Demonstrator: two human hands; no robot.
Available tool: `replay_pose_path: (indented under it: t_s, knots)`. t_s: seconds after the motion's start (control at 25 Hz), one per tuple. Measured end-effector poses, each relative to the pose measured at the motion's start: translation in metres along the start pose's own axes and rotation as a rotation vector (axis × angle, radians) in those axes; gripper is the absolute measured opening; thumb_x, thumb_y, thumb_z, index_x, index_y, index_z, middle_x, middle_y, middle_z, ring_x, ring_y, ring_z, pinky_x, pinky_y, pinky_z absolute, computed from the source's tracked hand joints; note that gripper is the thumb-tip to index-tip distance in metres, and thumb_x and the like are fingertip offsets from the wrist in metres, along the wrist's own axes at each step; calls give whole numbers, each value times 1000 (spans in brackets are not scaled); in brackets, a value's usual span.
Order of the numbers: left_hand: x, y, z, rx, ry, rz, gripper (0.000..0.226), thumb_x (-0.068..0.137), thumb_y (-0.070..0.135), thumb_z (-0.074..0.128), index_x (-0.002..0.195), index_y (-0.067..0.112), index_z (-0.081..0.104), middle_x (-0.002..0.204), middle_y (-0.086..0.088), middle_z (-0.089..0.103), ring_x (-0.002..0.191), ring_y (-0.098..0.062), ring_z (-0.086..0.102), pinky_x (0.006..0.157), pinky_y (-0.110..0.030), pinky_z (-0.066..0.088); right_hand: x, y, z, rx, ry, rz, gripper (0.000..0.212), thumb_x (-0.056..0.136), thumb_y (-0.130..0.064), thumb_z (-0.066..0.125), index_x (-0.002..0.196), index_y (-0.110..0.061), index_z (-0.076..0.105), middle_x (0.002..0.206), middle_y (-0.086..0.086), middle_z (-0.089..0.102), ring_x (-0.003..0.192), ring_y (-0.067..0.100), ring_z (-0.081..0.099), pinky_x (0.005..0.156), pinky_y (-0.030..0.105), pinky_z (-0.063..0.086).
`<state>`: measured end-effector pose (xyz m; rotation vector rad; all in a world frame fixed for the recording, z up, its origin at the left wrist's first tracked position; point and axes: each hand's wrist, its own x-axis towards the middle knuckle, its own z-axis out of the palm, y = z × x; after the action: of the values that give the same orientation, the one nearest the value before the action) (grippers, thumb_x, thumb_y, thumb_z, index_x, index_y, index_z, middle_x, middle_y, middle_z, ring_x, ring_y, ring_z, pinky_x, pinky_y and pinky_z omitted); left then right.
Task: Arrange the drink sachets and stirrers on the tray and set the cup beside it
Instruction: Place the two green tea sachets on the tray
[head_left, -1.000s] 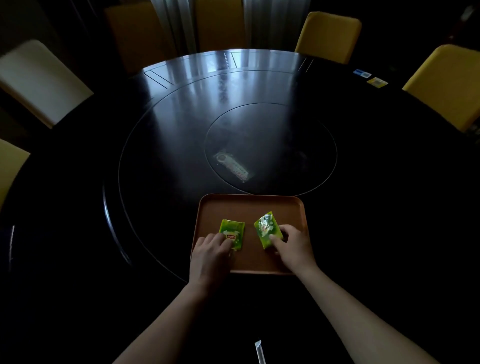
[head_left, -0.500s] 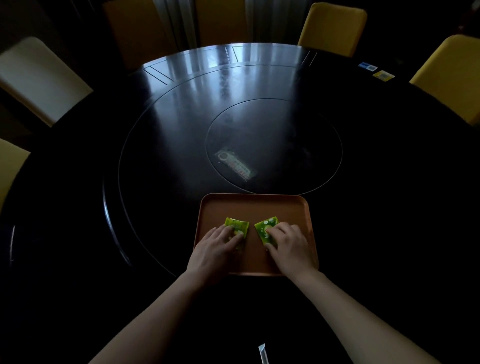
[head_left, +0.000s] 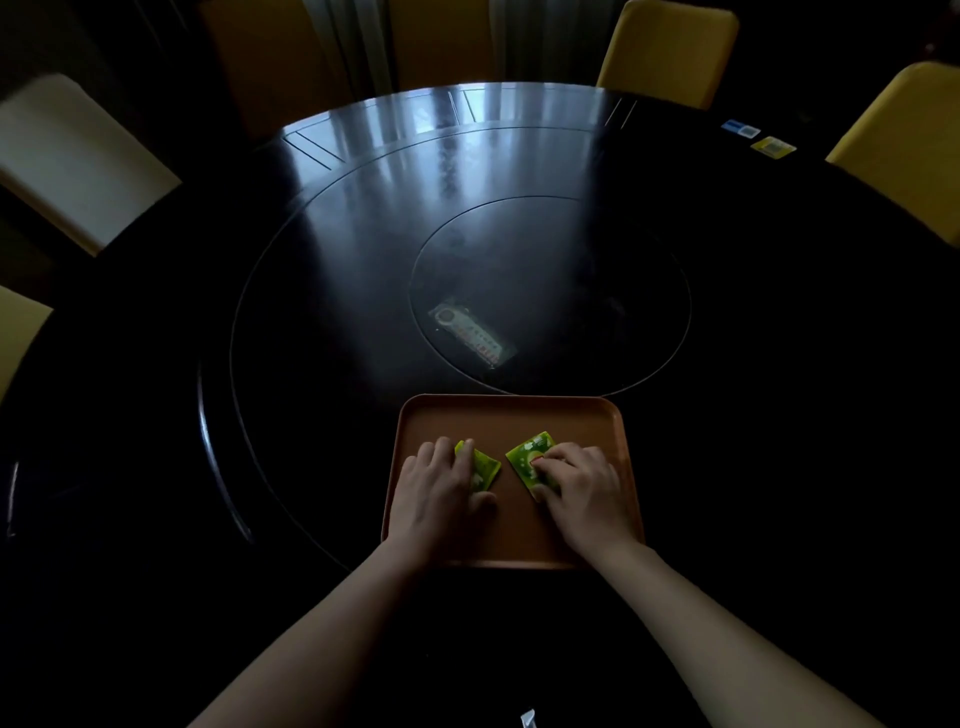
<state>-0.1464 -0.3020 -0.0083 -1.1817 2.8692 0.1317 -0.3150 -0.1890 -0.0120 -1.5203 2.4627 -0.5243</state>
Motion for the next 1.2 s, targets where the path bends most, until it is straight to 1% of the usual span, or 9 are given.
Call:
replay_pose_path:
  t_s: [0.2, 0.32, 0.44, 0.52, 0.64, 0.76, 0.8, 0.92, 1.2]
  knots:
    - [4, -14, -2, -81, 44, 219, 34, 76, 40, 57, 105, 26, 68, 110, -4, 65, 104, -29, 60, 89, -43, 45, 3, 1, 1, 17, -4, -13, 30, 75, -24, 76, 105, -26, 71, 111, -7, 64, 101, 23, 54, 80, 40, 44]
    - [4, -30, -1, -162, 102, 199, 22, 73, 30, 67, 93, 20, 70, 112, -9, 68, 106, -31, 63, 91, -40, 45, 5, 1, 1, 42, -5, -29, 31, 77, -21, 74, 107, -26, 71, 113, -7, 64, 101, 24, 55, 81, 42, 47]
    - [-4, -26, 4, -122, 57, 106, 35, 74, 30, 74, 108, 24, 65, 113, -12, 64, 98, -33, 62, 78, -41, 51, 4, 5, 1, 54, 48, -9, 34, 76, -17, 74, 109, -24, 70, 112, -4, 65, 99, 25, 56, 79, 42, 48]
    - [-10, -20, 5, -52, 42, 139, 34, 80, 42, 66, 111, 29, 65, 112, -8, 64, 99, -30, 61, 77, -41, 52, 2, 7, 0, -4, 33, 2, 39, 74, -21, 77, 112, -25, 69, 112, -4, 64, 101, 25, 56, 80, 40, 45]
    - [-8, -20, 0, -43, 35, 141, 36, 77, 34, 69, 112, 28, 67, 115, -11, 64, 103, -34, 61, 81, -45, 53, 5, 1, 1, -63, -4, 15, 40, 77, -31, 76, 115, -25, 67, 112, -2, 61, 102, 24, 54, 82, 39, 42]
    - [-3, -23, -1, -45, 59, 110, 37, 76, 33, 61, 111, 27, 69, 115, -13, 65, 102, -35, 62, 80, -44, 54, 13, -8, 2, -33, 2, 39, 39, 77, -34, 76, 114, -22, 68, 112, 0, 61, 101, 26, 53, 81, 40, 43]
    - [-4, -26, 0, -33, 61, 117, 37, 75, 33, 66, 112, 27, 69, 116, -13, 65, 102, -35, 63, 80, -43, 54, 14, -7, 1, -24, 18, 49, 40, 77, -33, 76, 114, -22, 68, 111, 1, 61, 100, 26, 54, 80, 40, 45]
    - [-8, -37, 6, -35, 48, 184, 46, 73, 25, 78, 118, 26, 67, 121, -14, 65, 105, -36, 64, 85, -43, 54, 12, 0, 2, -43, 50, 49, 41, 76, -31, 77, 115, -23, 68, 107, 1, 61, 96, 27, 55, 78, 41, 46]
    - [7, -51, 12, -21, 43, 155, 41, 87, 37, 51, 125, 23, 62, 137, -16, 56, 126, -33, 54, 107, -47, 39, 26, -23, 12, -95, 36, 25, 36, 78, -35, 75, 111, -23, 69, 103, 3, 58, 95, 26, 52, 78, 40, 42]
